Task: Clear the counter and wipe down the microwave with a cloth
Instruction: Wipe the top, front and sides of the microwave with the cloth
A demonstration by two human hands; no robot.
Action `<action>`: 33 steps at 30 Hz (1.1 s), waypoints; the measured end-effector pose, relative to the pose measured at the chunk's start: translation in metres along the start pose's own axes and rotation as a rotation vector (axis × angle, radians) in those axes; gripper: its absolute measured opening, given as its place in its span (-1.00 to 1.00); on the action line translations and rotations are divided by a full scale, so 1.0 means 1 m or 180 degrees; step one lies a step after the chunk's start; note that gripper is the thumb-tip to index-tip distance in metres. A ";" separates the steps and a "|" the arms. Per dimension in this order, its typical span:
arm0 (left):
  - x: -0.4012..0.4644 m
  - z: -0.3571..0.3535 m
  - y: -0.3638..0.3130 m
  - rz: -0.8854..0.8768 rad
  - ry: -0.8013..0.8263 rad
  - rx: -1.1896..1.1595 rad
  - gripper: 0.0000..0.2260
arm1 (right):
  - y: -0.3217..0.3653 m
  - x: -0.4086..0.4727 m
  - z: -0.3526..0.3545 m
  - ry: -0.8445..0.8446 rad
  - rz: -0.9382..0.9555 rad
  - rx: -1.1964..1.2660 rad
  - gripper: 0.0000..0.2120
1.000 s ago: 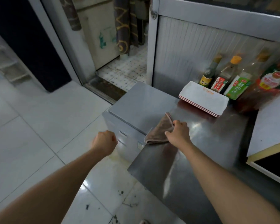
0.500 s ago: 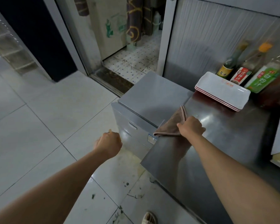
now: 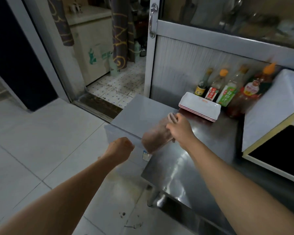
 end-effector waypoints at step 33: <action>-0.166 -0.253 -0.441 -0.2020 0.1364 -0.0939 -0.46 | -0.074 -0.247 0.461 -0.1450 0.0282 0.0200 -0.40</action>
Point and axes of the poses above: each hand's wrist, its own x-axis towards the middle knuckle, its own z-axis out of the back of the hand, y = z × x, the point moved 7 cm from there along x, towards the middle knuckle, and after that the axes turned 6 degrees about y, right-handed, at the moved point
